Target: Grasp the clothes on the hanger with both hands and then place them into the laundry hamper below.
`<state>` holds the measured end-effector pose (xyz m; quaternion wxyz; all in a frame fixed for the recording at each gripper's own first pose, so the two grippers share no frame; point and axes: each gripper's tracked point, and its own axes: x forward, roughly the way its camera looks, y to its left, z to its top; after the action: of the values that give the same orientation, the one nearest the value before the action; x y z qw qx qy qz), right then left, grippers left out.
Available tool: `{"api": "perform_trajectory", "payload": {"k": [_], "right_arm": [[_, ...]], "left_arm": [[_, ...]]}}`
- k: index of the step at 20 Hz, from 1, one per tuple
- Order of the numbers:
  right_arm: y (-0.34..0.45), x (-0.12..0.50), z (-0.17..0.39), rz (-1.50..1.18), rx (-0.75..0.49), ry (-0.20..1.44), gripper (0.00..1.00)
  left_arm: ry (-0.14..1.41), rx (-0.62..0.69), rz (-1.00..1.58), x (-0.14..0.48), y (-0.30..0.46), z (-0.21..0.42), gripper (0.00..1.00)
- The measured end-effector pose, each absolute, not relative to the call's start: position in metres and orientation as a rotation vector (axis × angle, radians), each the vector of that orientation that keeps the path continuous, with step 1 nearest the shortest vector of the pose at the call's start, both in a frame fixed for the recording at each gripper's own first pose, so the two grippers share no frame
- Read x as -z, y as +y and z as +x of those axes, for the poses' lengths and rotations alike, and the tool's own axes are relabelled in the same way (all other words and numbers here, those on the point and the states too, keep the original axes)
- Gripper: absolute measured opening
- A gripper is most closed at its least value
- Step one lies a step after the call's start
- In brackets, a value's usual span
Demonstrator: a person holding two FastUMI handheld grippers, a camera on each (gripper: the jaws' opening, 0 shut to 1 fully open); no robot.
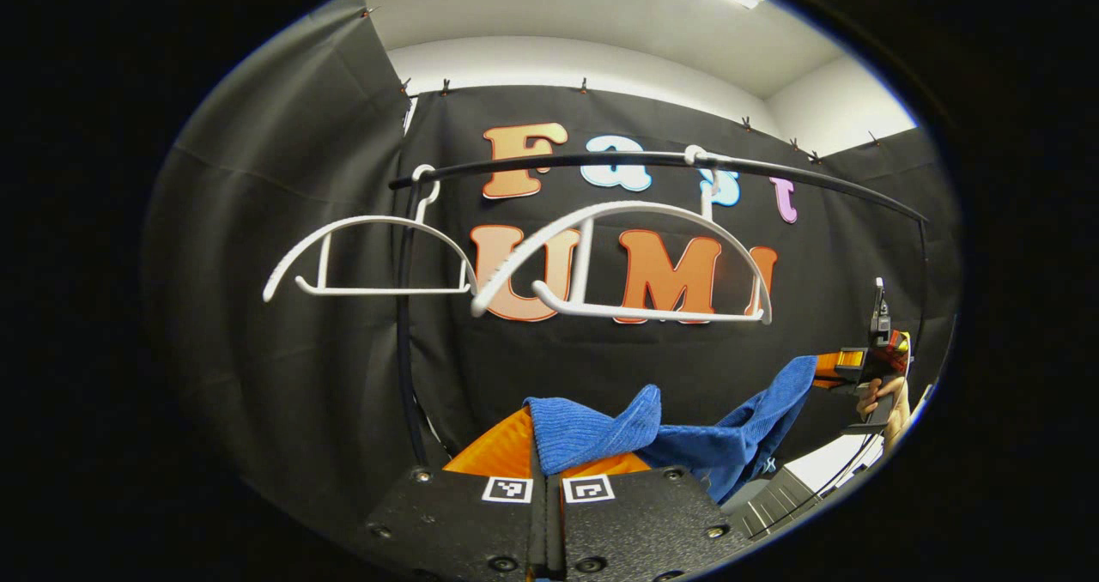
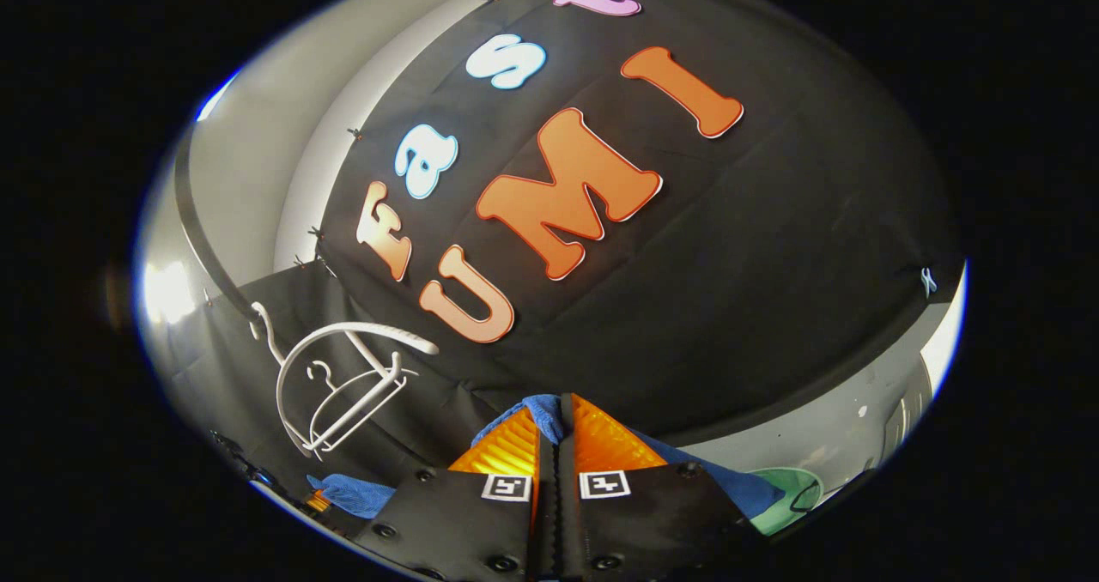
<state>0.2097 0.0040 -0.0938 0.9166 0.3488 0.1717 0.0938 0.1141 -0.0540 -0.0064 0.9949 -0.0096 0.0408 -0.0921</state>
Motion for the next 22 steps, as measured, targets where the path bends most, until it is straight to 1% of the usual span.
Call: {"api": "perform_trajectory", "payload": {"k": [3,4,7,12,17,22], "right_arm": [[0.011,0.111,0.191,0.718,-0.183,0.394,0.07],[0.017,0.117,0.184,0.737,-0.191,0.415,0.07],[0.037,0.130,0.164,0.735,-0.215,0.447,0.07],[0.068,0.144,0.139,0.706,-0.273,0.456,0.07],[0.080,0.160,0.124,0.611,-0.279,0.429,0.07],[0.063,0.178,0.108,0.478,-0.204,0.363,0.07]], "left_arm": [[0.105,0.220,-0.019,0.025,-0.078,0.110,0.00],[0.118,0.238,-0.023,0.032,-0.089,0.110,0.01],[0.162,0.287,-0.040,0.052,-0.120,0.111,0.00],[0.199,0.365,-0.089,0.074,-0.174,0.116,0.00],[0.207,0.433,-0.114,0.083,-0.229,0.109,0.00],[0.221,0.459,-0.136,0.109,-0.266,0.103,0.00]]}}
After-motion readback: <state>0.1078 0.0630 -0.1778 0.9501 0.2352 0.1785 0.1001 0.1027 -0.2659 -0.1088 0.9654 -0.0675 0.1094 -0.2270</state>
